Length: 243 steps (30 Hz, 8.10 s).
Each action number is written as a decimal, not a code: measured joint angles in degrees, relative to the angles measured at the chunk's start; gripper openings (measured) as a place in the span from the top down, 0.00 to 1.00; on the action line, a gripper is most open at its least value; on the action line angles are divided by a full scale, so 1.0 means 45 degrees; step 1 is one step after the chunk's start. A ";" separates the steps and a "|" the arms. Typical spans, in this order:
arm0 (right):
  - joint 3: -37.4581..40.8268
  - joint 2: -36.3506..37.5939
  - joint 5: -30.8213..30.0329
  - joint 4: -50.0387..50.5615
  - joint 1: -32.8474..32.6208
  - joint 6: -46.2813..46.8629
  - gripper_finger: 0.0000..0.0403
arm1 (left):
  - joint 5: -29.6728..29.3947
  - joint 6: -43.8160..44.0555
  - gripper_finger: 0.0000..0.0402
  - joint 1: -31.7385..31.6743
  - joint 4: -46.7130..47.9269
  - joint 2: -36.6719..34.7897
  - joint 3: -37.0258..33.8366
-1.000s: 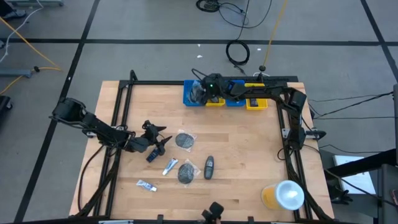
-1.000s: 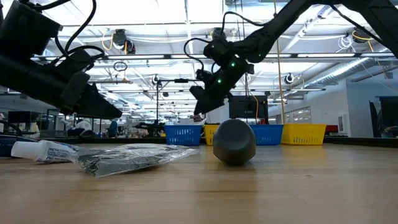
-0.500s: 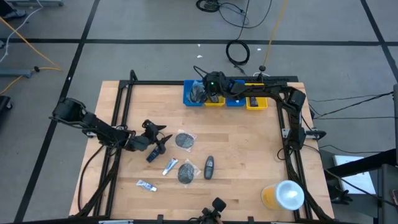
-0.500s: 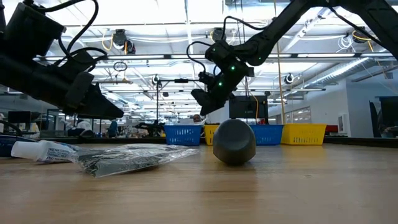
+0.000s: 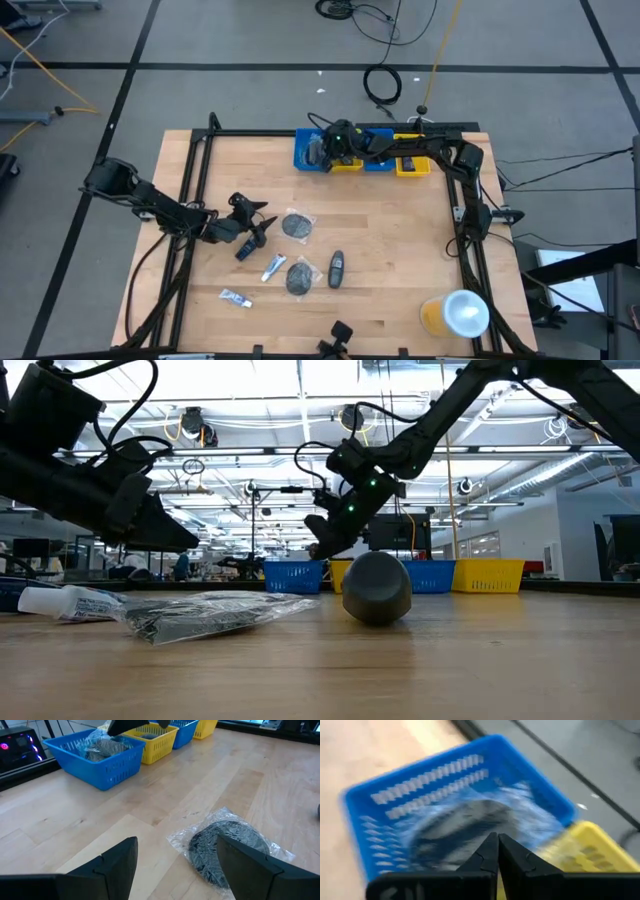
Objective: Pick & Place Travel size toiletries
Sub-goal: Put the black hairbrush into the left blue bin, then put the white toothpaste into the right blue bin, then put the blue shave cream into the right yellow bin
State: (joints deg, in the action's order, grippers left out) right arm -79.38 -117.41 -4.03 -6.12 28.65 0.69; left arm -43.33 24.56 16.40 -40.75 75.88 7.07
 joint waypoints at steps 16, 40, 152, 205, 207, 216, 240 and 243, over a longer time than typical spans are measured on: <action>0.1604 0.1226 -0.0013 -0.3139 -0.3084 -0.1797 1.00 | 0.0231 -0.0680 0.33 0.0794 0.0087 0.0000 0.0004; 1.0575 0.3747 -1.1088 -1.3846 -1.0176 -0.0660 1.00 | 0.3737 0.1975 0.33 0.3983 1.4366 -0.0235 0.6744; 0.7651 0.2424 -0.7127 -0.6503 -0.9050 -0.1183 0.93 | 0.8927 -0.0917 0.48 -0.3523 0.5602 0.3021 0.6605; 0.4970 0.4393 -0.1399 0.3641 0.1878 0.5392 0.76 | 0.0506 -0.0486 0.43 -0.1185 0.0724 0.3303 0.2627; 0.4970 0.4393 -0.1408 0.3617 0.1869 0.5340 0.73 | 0.0506 -0.0486 0.43 -0.1185 0.0724 0.3303 0.2627; 0.4970 0.5707 -0.1621 0.3238 0.1478 0.4688 0.69 | 0.0613 -0.0491 0.43 -0.1121 0.0840 0.3303 0.2627; 1.0586 0.5322 -0.3035 -1.2301 -0.8764 0.0218 0.76 | 0.1063 -0.0853 0.43 -0.0758 0.0674 0.3303 0.2634; 1.0546 0.4162 -0.3028 -1.3931 -0.9387 0.0064 0.76 | 0.1067 -0.1374 0.43 -0.0612 0.0682 0.3303 0.2632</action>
State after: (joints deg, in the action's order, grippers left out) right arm -31.92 -98.68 -17.66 -68.81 -13.59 0.97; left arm -38.53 18.37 13.65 -37.68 90.74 18.92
